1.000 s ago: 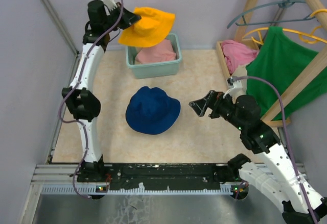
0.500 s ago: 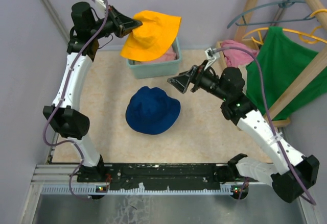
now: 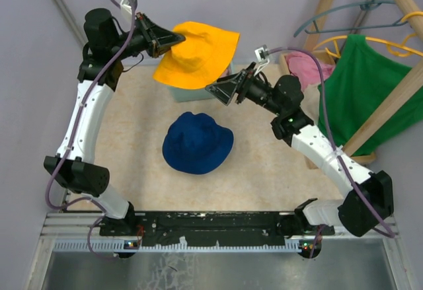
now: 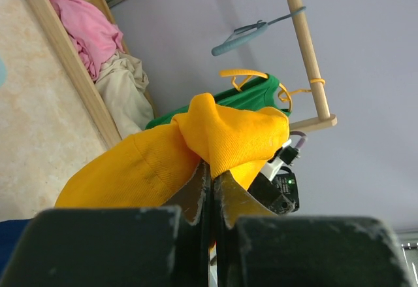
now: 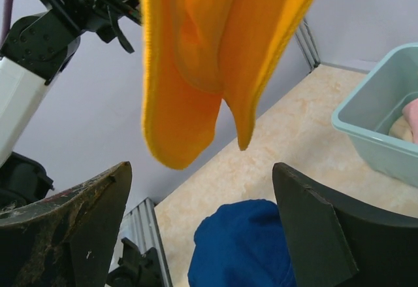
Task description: Stack the hats
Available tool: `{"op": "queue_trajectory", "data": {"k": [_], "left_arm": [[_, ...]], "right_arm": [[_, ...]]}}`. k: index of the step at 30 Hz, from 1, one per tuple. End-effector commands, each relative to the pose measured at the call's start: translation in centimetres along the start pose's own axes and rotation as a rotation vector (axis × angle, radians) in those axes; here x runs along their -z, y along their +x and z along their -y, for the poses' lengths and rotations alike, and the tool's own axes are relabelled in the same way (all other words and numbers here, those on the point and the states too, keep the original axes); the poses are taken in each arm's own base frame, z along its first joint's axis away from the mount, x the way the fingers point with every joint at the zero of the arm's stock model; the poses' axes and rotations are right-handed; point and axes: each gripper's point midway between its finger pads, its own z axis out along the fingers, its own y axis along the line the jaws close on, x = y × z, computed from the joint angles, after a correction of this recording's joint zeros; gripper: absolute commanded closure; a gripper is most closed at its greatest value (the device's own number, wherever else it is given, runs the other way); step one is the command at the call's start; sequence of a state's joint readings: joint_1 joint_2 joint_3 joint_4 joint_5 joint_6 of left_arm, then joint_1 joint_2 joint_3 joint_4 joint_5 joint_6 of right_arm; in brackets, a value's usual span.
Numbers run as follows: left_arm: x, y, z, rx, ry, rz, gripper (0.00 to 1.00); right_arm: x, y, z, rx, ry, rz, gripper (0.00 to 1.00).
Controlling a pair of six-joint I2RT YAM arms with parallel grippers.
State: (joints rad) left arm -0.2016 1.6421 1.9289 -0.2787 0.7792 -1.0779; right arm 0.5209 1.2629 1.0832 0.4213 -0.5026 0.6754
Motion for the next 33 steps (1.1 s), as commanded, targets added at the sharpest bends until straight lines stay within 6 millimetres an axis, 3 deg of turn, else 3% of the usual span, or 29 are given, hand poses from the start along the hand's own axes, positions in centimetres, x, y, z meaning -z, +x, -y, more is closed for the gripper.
{"op": "queue_trajectory", "data": {"k": [1, 12, 33], "left_arm": [[0.8, 0.9, 1.2, -0.002, 0.015, -0.012, 1.00], [0.3, 0.7, 0.0, -0.007, 0.007, -0.004, 1.00], [-1.4, -0.5, -1.1, -0.008, 0.027, 0.010, 1.00]], "right_arm": [[-0.8, -4.1, -3.0, 0.045, -0.105, 0.105, 0.13], [0.0, -3.4, -3.9, 0.007, -0.092, 0.067, 0.15], [0.8, -1.4, -3.7, -0.021, -0.050, 0.000, 0.15]]}}
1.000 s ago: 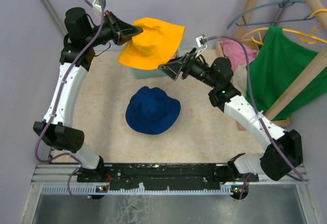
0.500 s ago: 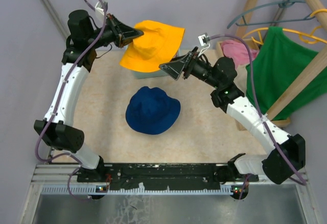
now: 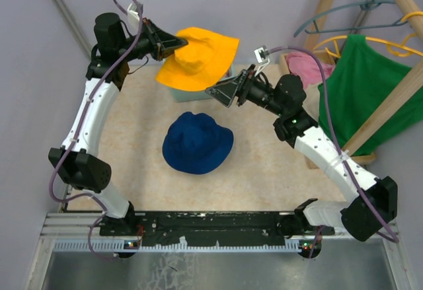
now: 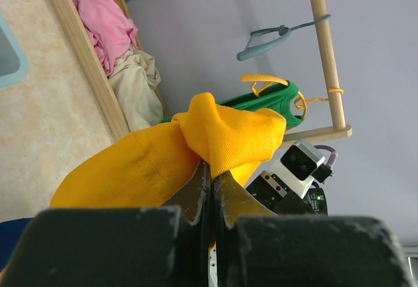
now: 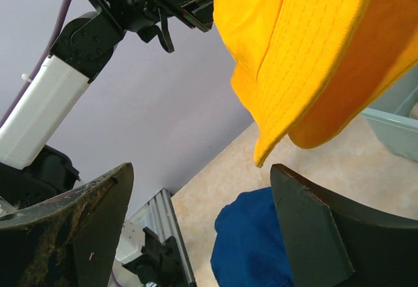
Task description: Stack the hats
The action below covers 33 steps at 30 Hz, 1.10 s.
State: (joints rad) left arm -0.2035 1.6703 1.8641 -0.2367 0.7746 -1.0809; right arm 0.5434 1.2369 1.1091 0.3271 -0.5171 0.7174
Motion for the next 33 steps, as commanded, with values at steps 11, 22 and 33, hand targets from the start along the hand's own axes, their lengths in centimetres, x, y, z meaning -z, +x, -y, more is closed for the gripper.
{"op": "queue_trajectory", "data": {"k": [11, 22, 33], "left_arm": [[0.2, -0.3, 2.2, -0.037, 0.066, 0.011, 1.00], [0.2, 0.5, 0.6, -0.017, 0.046, -0.001, 1.00], [3.0, -3.0, -4.2, -0.136, -0.118, 0.094, 1.00]], "right_arm": [[-1.1, -1.9, -1.6, 0.039, -0.066, 0.054, 0.14], [-3.1, -2.1, -2.5, 0.026, -0.092, 0.051, 0.32], [-5.0, -2.0, -3.3, -0.176, -0.123, 0.010, 1.00]]}}
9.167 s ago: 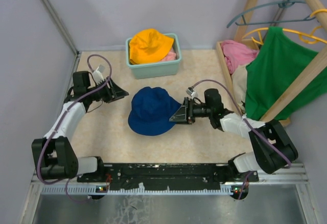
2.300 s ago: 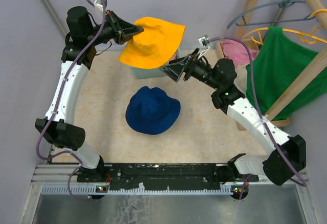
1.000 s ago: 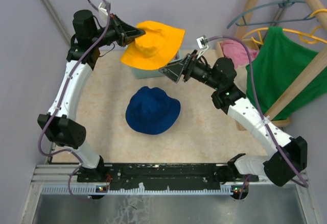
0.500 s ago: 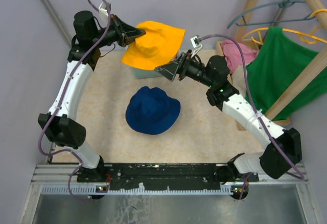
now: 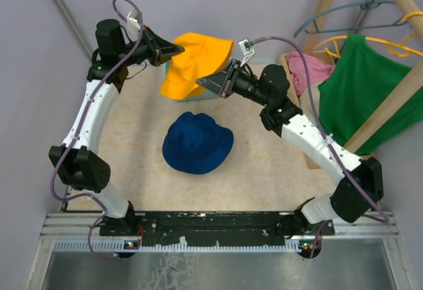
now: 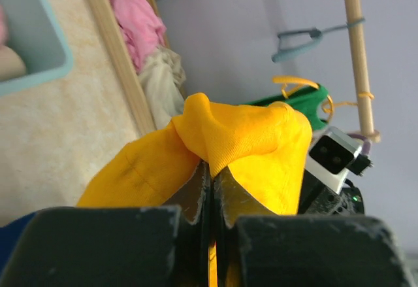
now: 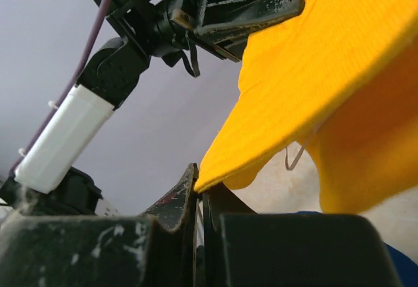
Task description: Stack the hats
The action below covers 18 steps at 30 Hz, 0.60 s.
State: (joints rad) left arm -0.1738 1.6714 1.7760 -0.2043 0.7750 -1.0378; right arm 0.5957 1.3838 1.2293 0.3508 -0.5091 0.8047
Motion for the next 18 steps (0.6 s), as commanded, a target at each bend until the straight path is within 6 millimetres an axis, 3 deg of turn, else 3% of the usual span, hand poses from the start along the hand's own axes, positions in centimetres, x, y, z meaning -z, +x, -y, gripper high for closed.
{"op": "queue_trajectory", "data": {"k": [1, 4, 7, 10, 11, 13, 18], "left_arm": [[3.6, -3.6, -1.2, -0.160, -0.103, 0.113, 1.00], [5.5, -5.4, -2.8, -0.258, -0.197, 0.162, 1.00], [6.5, -5.8, -3.6, -0.330, -0.258, 0.172, 1.00], [7.1, -5.3, -4.1, -0.374, -0.284, 0.171, 1.00], [7.5, -5.1, -3.8, -0.392, -0.285, 0.181, 1.00], [8.0, -4.4, -4.1, -0.430, -0.276, 0.198, 1.00], [9.6, -2.3, -4.9, -0.474, -0.295, 0.208, 1.00]], "right_arm": [[-1.6, -2.0, -3.2, -0.119, -0.106, 0.024, 1.00], [-3.0, -0.8, -3.4, -0.223, -0.150, -0.018, 1.00], [-4.6, 1.0, -3.1, -0.311, -0.186, -0.067, 1.00], [-5.2, 2.1, -2.8, -0.397, -0.234, -0.087, 1.00], [-5.9, 3.4, -1.2, -0.434, -0.221, -0.106, 1.00], [-6.1, 4.4, -0.5, -0.463, -0.224, -0.133, 1.00], [-5.5, 6.6, 0.6, -0.503, -0.214, -0.183, 1.00]]}}
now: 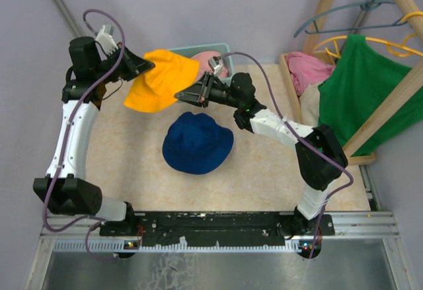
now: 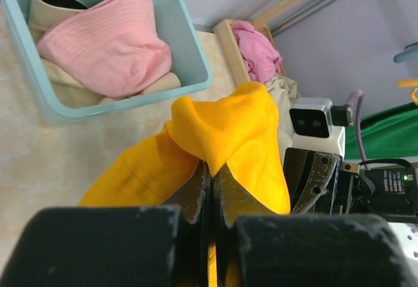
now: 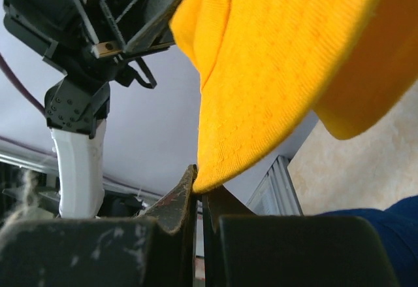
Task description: Stack the hats
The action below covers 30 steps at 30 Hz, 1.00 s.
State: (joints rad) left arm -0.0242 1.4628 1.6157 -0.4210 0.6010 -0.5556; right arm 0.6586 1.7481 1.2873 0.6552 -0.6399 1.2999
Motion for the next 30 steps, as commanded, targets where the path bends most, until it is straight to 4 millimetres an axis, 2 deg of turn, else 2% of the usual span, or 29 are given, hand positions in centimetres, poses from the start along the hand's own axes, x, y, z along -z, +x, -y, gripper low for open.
{"op": "queue_trajectory", "data": {"k": [1, 6, 11, 16, 18, 24, 30], "left_arm": [[1.7, 0.1, 0.4, -0.112, -0.002, 0.057, 1.00], [2.3, 2.8, -0.4, -0.090, 0.000, 0.019, 0.88], [2.5, 4.8, -1.0, -0.103, -0.001, 0.004, 0.84], [2.7, 5.5, -1.0, -0.113, -0.003, 0.002, 0.81], [2.7, 5.9, -0.8, -0.114, 0.002, -0.010, 0.80], [2.5, 7.9, -0.3, -0.094, 0.010, -0.068, 0.77], [2.3, 10.5, -0.1, -0.076, 0.012, -0.126, 0.77]], "right_arm": [[0.9, 1.3, -2.3, 0.005, -0.094, -0.053, 1.00], [1.9, 2.6, -1.2, -0.005, -0.061, -0.085, 1.00], [2.6, 3.7, -0.2, -0.039, -0.032, -0.111, 1.00], [3.0, 4.2, 0.1, -0.066, -0.008, -0.132, 1.00], [3.4, 4.3, -1.3, -0.062, -0.020, -0.135, 1.00], [4.5, 4.9, -3.2, -0.081, -0.018, -0.163, 1.00], [5.8, 5.9, -3.7, -0.084, 0.018, -0.191, 1.00]]}}
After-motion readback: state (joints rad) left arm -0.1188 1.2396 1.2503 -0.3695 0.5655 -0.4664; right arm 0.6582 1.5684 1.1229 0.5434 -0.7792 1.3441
